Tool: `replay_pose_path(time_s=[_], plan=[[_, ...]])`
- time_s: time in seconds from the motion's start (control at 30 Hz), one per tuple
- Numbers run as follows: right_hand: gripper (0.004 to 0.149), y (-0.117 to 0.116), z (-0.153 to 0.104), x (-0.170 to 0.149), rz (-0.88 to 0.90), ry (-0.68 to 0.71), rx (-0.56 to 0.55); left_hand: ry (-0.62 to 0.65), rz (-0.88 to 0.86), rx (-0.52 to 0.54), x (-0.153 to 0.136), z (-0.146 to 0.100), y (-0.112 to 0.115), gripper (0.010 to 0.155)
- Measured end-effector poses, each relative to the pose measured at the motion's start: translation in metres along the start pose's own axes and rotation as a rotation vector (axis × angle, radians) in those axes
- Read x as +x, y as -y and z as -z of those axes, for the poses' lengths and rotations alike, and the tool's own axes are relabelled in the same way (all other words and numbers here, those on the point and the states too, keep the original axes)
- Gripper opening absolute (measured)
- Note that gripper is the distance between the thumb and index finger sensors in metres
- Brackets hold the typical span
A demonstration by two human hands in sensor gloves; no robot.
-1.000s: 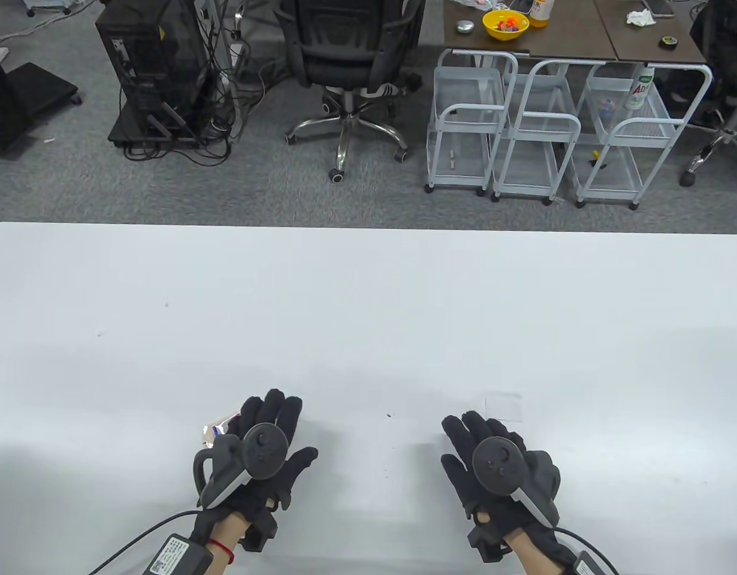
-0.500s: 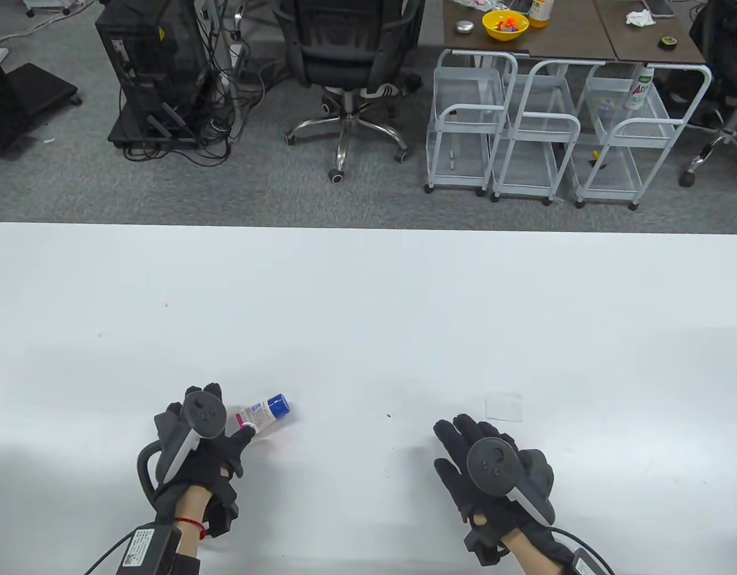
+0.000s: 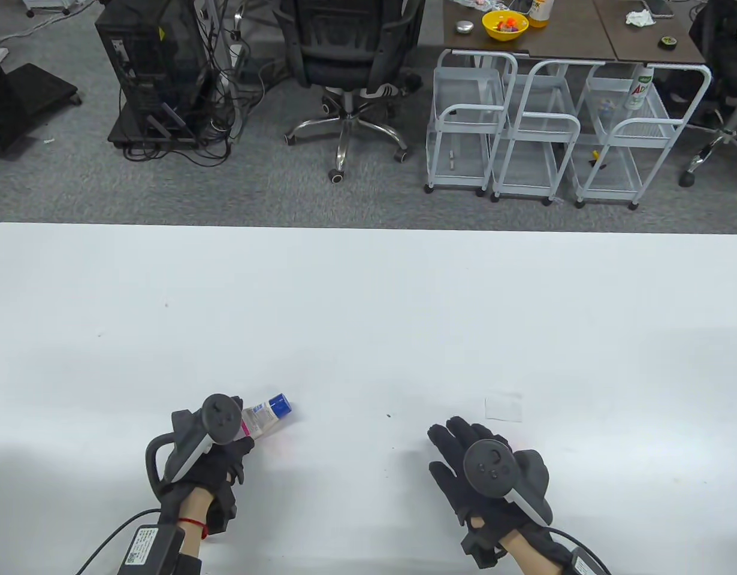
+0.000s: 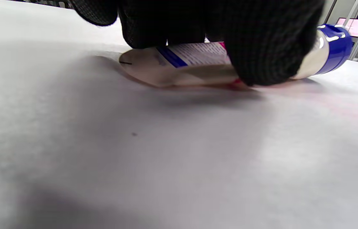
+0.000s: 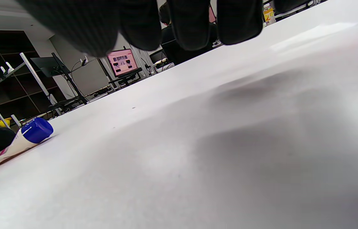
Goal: Squeeze hand cream onto cotton pad
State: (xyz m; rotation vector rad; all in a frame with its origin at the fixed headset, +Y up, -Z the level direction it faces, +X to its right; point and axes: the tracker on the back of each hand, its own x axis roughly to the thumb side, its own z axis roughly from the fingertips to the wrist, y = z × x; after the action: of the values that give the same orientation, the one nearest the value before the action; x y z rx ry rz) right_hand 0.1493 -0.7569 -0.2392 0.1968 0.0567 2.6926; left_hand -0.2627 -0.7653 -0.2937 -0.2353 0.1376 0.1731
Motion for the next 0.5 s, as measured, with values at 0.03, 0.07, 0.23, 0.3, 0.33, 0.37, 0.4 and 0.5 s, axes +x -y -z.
replay_pose_path(time_s=[0.03,0.07,0.23,0.3,0.33,0.37,0.4,0.5], plan=[[0.062,-0.0004,0.0003,0.0000,-0.001,-0.001,0.002,0.006,0.006,0.006,0.0015,-0.0003,-0.0001,0.078],[0.061,-0.0009,0.0006,0.0000,-0.002,-0.002,0.003,0.006,0.017,0.009,0.0029,-0.0009,-0.0003,0.080],[0.061,-0.0015,0.0007,0.0004,0.000,-0.003,0.014,0.019,0.044,0.009,0.0093,-0.0033,-0.0013,0.071],[0.061,-0.0023,0.0008,0.0009,-0.001,-0.001,0.021,0.001,0.020,0.013,0.0091,-0.0043,-0.0042,0.060],[0.061,-0.0031,0.0011,0.0013,-0.002,0.000,0.026,-0.005,0.004,0.005,0.0092,-0.0044,-0.0039,0.058],[0.061,-0.0038,0.0015,0.0016,-0.004,0.000,0.030,-0.007,0.005,0.000,0.0093,-0.0045,-0.0040,0.056],[0.061,-0.0043,0.0020,0.0021,-0.007,0.000,0.037,-0.015,0.007,0.000,0.0091,-0.0048,-0.0046,0.054],[0.061,-0.0041,0.0027,0.0024,-0.002,0.002,0.036,-0.015,-0.042,-0.011,0.0091,-0.0068,-0.0071,0.050]])
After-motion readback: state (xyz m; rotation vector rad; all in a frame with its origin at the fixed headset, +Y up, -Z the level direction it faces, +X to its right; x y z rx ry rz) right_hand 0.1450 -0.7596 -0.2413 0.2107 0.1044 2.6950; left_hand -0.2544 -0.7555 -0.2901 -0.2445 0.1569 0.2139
